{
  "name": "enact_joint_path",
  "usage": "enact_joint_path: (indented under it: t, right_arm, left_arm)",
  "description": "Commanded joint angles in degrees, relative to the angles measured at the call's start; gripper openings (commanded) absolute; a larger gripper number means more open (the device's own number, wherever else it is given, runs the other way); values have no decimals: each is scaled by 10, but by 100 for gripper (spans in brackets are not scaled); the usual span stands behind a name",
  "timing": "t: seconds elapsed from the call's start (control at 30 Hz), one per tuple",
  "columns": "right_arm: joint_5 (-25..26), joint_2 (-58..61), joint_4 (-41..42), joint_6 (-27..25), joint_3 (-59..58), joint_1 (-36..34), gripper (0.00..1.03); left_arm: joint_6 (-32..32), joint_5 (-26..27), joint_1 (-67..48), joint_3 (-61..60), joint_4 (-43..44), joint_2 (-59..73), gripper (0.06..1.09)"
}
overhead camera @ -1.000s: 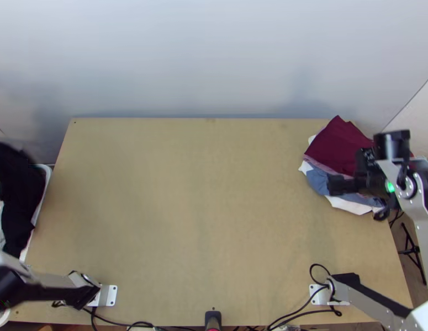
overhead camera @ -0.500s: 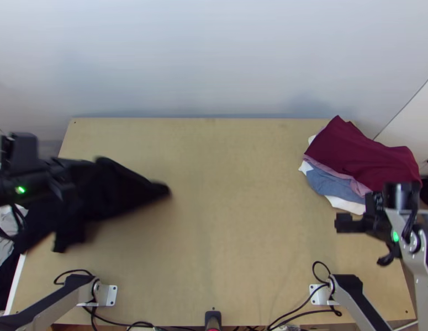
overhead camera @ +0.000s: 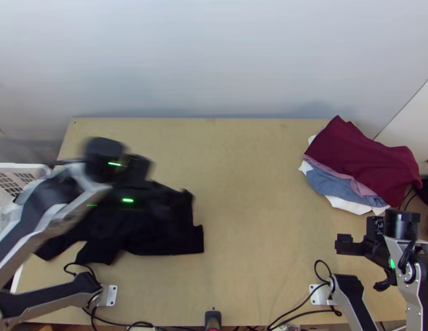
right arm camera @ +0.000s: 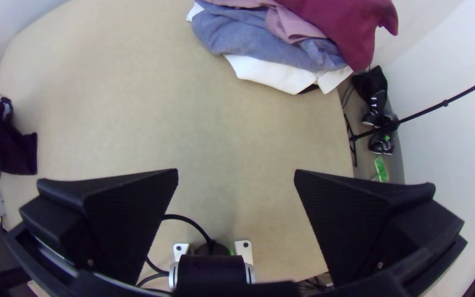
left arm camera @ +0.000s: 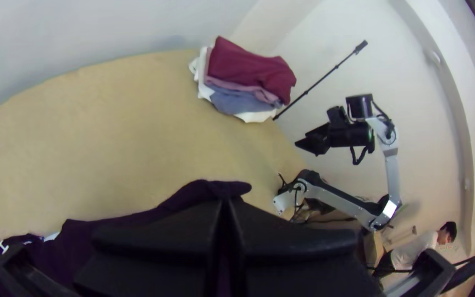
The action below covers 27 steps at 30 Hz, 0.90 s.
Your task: Fold the t-shirt
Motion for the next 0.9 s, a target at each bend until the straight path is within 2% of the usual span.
enact_joint_path:
  t: [0.0, 0.03, 0.07, 0.1, 0.13, 0.3, 0.43, 0.63, 0.77, 0.87]
  right_arm:
    - [0, -9, 1, 0, -9, -8, 98]
    - [0, -8, 1, 0, -9, -8, 98]
    - [0, -8, 1, 0, -8, -8, 98]
    - [0, -7, 1, 0, -6, -7, 98]
    - [0, -7, 1, 0, -4, -7, 98]
    - [-1, 4, 1, 0, 6, 0, 98]
    - [-4, 15, 6, 0, 11, 8, 98]
    - [-8, 30, 20, -1, 7, 29, 98]
    - [-57, 53, 24, 1, 7, 67, 98]
    - [-66, 83, 29, -3, 13, 119, 98]
  left_arm:
    - [-26, -42, -115, -17, 85, 113, 13]
    - [-27, -42, -115, -6, 85, 126, 26]
    - [-29, -42, -115, 2, 85, 136, 52]
    - [-28, -42, -115, 7, 84, 144, 84]
    - [-28, -42, -114, 10, 81, 149, 107]
    - [-15, -43, -77, 8, 67, 151, 105]
    - [11, -42, -4, 20, 9, 139, 105]
    - [135, -45, 152, -41, -102, 74, 104]
    - [235, -49, 298, -113, -146, 28, 104]
    - [309, -51, 404, -149, -168, -3, 104]
